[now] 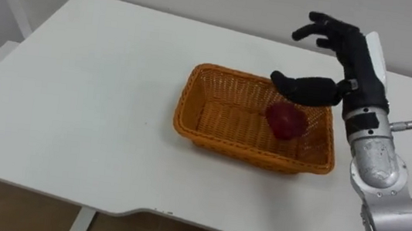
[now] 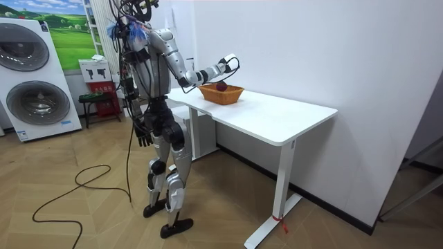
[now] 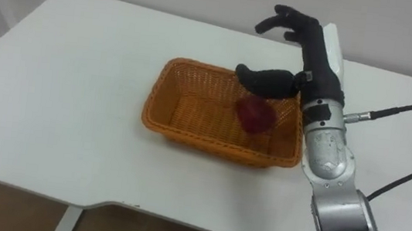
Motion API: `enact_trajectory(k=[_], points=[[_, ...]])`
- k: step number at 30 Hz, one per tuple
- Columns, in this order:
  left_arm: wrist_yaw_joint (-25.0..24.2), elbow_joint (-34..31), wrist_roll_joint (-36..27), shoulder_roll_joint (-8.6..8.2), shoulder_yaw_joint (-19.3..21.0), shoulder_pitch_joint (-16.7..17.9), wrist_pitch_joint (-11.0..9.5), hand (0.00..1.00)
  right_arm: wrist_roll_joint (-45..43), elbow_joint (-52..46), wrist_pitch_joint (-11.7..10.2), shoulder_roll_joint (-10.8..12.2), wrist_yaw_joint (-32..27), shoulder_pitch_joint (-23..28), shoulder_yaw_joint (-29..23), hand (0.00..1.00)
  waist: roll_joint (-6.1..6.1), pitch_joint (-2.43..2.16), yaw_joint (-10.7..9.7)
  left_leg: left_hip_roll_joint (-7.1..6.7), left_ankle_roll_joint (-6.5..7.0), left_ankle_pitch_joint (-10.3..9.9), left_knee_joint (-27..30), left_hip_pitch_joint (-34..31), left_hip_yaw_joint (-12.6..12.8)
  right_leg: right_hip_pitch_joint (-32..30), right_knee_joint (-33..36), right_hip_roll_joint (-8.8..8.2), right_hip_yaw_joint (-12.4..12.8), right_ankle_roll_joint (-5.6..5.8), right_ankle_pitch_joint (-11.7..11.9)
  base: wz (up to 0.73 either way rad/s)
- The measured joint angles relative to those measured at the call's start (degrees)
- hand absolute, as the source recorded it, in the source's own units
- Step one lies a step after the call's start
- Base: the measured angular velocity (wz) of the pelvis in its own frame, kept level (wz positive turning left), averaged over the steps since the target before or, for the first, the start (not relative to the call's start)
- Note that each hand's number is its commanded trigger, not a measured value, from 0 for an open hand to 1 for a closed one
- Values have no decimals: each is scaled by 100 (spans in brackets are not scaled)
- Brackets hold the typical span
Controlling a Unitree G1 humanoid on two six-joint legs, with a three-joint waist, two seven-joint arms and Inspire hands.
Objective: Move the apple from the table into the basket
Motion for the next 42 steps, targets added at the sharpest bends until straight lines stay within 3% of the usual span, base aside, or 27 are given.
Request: enact_trajectory(k=[14,18,22,25,30,34,38,40,42], points=[[15,-2,-3,3,-1,6,0,0,-145,18,0,-16,-23,0,0,0,-2,-4,-62,-12,0,8,7,-16,15,-5,3,-12,2,0,-1,0],[76,-9,-5,11,5,17,-9,0,41,-12,-34,-33,-307,-4,-144,0,-44,-45,-89,-12,0,13,2,2,20,9,4,-11,1,0,0,0],[87,-1,-40,24,19,38,-69,0,-3,-71,-154,-55,-708,-12,-484,0,-60,-52,-161,-15,1,14,5,7,14,18,0,-12,2,0,0,1],[165,35,-43,21,179,109,-137,0,8,-383,-207,-111,-1203,-1,-969,0,-53,-48,-244,-9,1,14,3,6,51,-2,0,-10,1,0,-1,-5],[347,32,-53,15,367,425,-164,0,103,-543,-517,-341,-2340,90,-2118,0,-83,-54,-597,-10,1,14,-5,42,64,26,1,-9,0,0,-1,0],[553,30,-52,5,591,548,-162,0,144,-504,-525,-424,-3133,454,-2923,0,-147,-41,-816,-7,0,15,-31,76,110,21,-2,-3,35,4,-3,-9],[689,-88,-61,-2,725,638,-153,0,755,-30,-520,-476,-3846,619,-3789,0,-202,-93,-1164,-16,0,14,-14,35,173,-33,-73,-1,88,1,-4,-7],[703,-156,-73,-3,804,651,-140,0,1195,133,-520,-498,-4162,766,-4161,0,-215,-118,-1199,-2,0,14,-15,-6,234,-108,-54,14,154,-6,1,-14],[786,-229,-160,1,795,645,-114,0,2371,506,-512,-641,-4500,865,-4470,0,-222,-126,-1368,4,0,14,-32,5,284,-133,-40,21,212,-7,3,-12]])
